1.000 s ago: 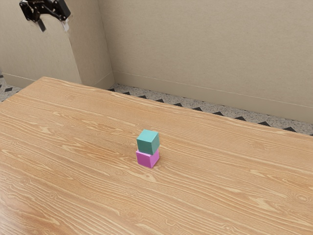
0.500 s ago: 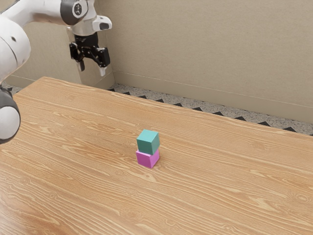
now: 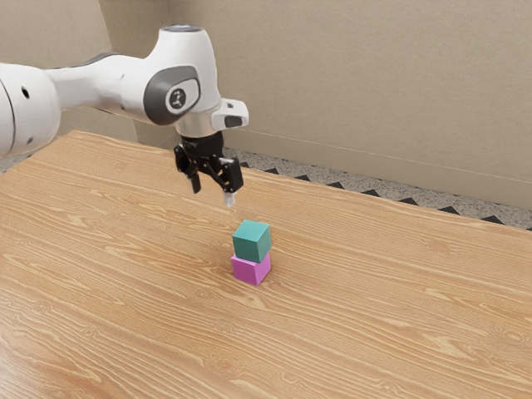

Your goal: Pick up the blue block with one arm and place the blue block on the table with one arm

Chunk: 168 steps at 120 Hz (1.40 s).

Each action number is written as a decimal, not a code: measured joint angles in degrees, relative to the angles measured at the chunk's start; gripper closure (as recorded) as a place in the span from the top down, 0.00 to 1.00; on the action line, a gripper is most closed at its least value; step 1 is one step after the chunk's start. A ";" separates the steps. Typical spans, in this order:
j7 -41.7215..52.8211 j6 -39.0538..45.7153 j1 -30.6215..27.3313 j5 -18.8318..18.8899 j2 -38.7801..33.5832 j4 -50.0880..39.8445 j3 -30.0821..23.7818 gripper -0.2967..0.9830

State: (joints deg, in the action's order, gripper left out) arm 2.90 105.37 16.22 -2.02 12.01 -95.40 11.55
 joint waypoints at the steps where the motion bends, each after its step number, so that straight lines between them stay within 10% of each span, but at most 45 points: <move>1: -0.19 0.38 -0.39 0.10 -0.27 -0.56 -0.58 0.75; 28: -5.66 9.02 -4.26 1.40 -2.05 -7.36 -9.87 0.75; 168: -16.79 21.73 -5.23 3.07 10.52 -5.01 -10.05 0.75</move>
State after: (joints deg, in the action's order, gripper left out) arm -13.90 127.10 10.99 1.05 22.53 -100.41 1.50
